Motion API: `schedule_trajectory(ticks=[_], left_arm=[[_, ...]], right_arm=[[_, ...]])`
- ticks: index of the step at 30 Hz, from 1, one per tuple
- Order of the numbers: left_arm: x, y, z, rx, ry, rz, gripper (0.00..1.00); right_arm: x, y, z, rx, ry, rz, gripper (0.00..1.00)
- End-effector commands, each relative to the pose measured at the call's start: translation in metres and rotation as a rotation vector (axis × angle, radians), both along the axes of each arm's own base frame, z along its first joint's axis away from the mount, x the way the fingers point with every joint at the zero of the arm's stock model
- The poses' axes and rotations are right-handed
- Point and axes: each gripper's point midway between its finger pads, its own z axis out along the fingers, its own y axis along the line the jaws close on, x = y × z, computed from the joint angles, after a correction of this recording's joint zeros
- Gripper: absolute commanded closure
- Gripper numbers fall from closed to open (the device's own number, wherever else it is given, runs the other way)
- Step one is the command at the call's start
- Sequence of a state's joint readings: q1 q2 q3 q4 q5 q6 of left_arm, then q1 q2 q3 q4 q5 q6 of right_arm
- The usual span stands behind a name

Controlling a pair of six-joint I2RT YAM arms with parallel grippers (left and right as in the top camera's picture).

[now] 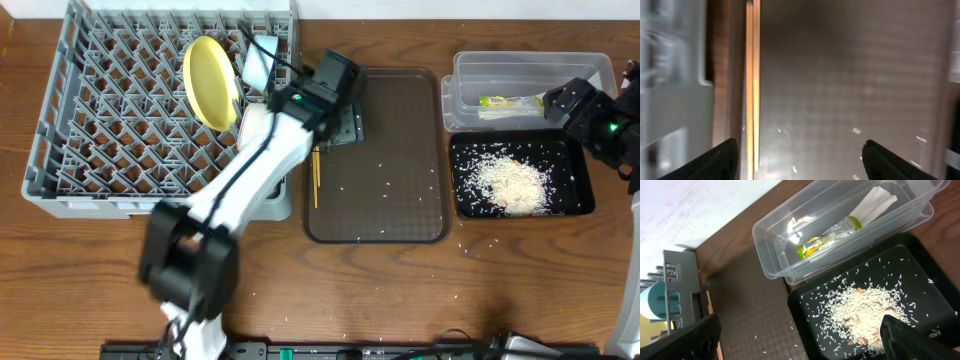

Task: Sort waste into correct bins and load items into the dishwasher
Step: 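Move the left gripper to the wooden chopstick on the tray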

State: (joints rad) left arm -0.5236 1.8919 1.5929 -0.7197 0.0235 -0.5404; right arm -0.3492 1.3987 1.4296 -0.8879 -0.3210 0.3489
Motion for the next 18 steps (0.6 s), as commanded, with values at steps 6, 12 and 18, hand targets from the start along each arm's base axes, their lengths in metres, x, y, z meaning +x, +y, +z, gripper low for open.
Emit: schedule_trajectory(ticks=[6,12,18], left_arm=[[0.018,0.0,-0.067,0.184,-0.013,0.034,0.09],[0.034,-0.002,-0.074,0.206,-0.072,0.02,0.06],[0.049,0.0,-0.093,0.203,-0.085,0.027,0.15]], right_arm=[[0.002,-0.001,0.005,0.0,-0.013,-0.005,0.01],[0.002,-0.001,0.005,0.0,-0.013,-0.005,0.01],[0.002,-0.001,0.005,0.0,-0.013,-0.005,0.01]])
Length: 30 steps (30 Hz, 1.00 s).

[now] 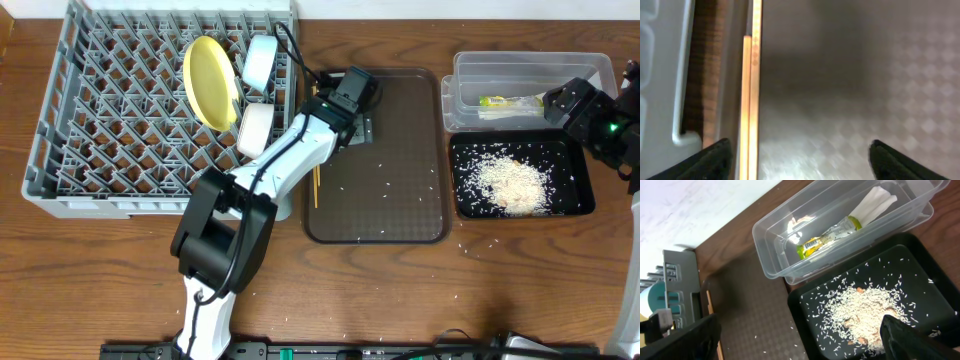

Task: Sort waste into correct bins and load items into the dishwasher
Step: 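Move the left gripper to the wooden chopstick on the tray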

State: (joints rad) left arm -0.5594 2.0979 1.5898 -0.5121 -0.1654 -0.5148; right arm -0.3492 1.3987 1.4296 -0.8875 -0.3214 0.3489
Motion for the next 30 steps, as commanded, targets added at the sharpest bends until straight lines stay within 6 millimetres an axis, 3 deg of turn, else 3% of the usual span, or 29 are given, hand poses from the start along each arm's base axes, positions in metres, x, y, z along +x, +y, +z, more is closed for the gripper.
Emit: schedule_trajectory(ticks=[1,13,19,30], left_arm=[[0.009,0.007,-0.024,0.044,0.001,0.003,0.16],[0.017,0.005,-0.034,0.033,-0.018,0.01,0.2],[0.014,0.006,-0.057,0.055,0.02,0.01,0.21],[0.016,0.015,-0.056,0.084,-0.001,0.07,0.25]], right_arm=[[0.002,-0.001,0.005,0.0,-0.013,-0.005,0.01],[0.002,-0.001,0.005,0.0,-0.013,-0.005,0.01],[0.002,-0.001,0.005,0.0,-0.013,-0.005,0.01],[0.002,-0.001,0.005,0.0,-0.013,-0.005,0.01]])
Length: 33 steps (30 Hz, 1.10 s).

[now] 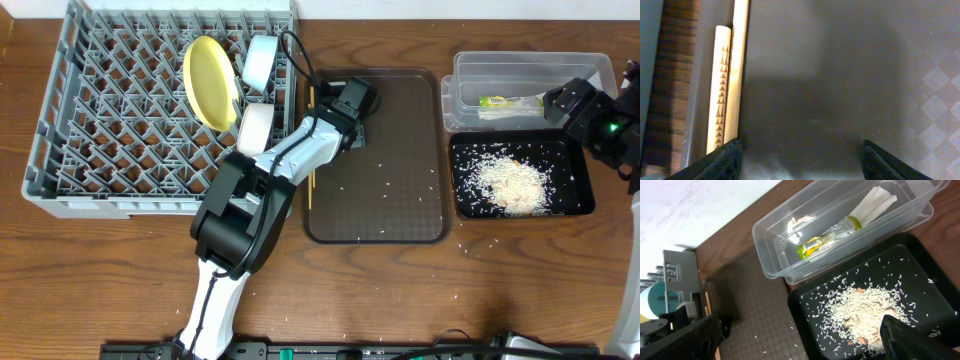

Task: Sort waste into correct bins and load items into the dishwasher
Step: 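Move the left gripper to the wooden chopstick on the tray, then close the left gripper on the first chopstick and lift it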

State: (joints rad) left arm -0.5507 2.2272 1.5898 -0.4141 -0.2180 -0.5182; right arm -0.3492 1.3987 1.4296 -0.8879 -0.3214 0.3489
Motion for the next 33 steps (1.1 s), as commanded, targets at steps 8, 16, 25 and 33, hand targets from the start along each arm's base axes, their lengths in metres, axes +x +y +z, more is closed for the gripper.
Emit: schedule_trajectory(ticks=[8,16,25,33], left_arm=[[0.004,-0.001,0.028,0.008,-0.06,-0.001,0.24],[0.002,0.007,0.029,0.035,-0.055,0.013,0.25],[0.003,0.017,0.025,0.079,-0.067,0.035,0.25],[0.0,0.017,0.021,0.081,-0.056,0.033,0.25]], right_arm=[[0.002,-0.001,0.005,0.0,-0.013,-0.005,0.01],[0.002,-0.001,0.005,0.0,-0.013,-0.005,0.01],[0.002,-0.001,0.005,0.0,-0.013,-0.005,0.01],[0.002,-0.001,0.005,0.0,-0.013,-0.005,0.01]])
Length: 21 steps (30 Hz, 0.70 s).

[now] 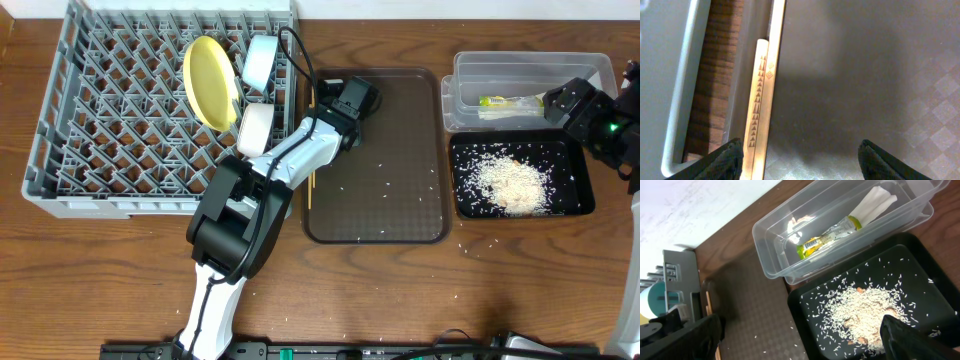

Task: Sort waste into correct bins and load items into the dishwasher
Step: 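Close the left gripper on the first chopstick and lift it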

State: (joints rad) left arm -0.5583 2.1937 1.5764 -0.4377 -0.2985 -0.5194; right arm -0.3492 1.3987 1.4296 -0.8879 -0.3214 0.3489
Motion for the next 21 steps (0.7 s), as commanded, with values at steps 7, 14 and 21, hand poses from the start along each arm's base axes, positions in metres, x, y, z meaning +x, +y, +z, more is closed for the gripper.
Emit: schedule_trajectory(ticks=[7,14,21], left_arm=[[-0.003,0.003,-0.004,0.015,0.009,-0.006,0.25],[-0.004,0.002,-0.009,0.014,0.018,-0.008,0.25],[-0.01,-0.003,-0.028,-0.005,0.069,-0.027,0.25]], right_arm=[[0.002,-0.001,0.005,0.0,-0.013,-0.005,0.01],[0.002,-0.001,0.005,0.0,-0.013,-0.005,0.01],[0.002,-0.001,0.005,0.0,-0.013,-0.005,0.01]])
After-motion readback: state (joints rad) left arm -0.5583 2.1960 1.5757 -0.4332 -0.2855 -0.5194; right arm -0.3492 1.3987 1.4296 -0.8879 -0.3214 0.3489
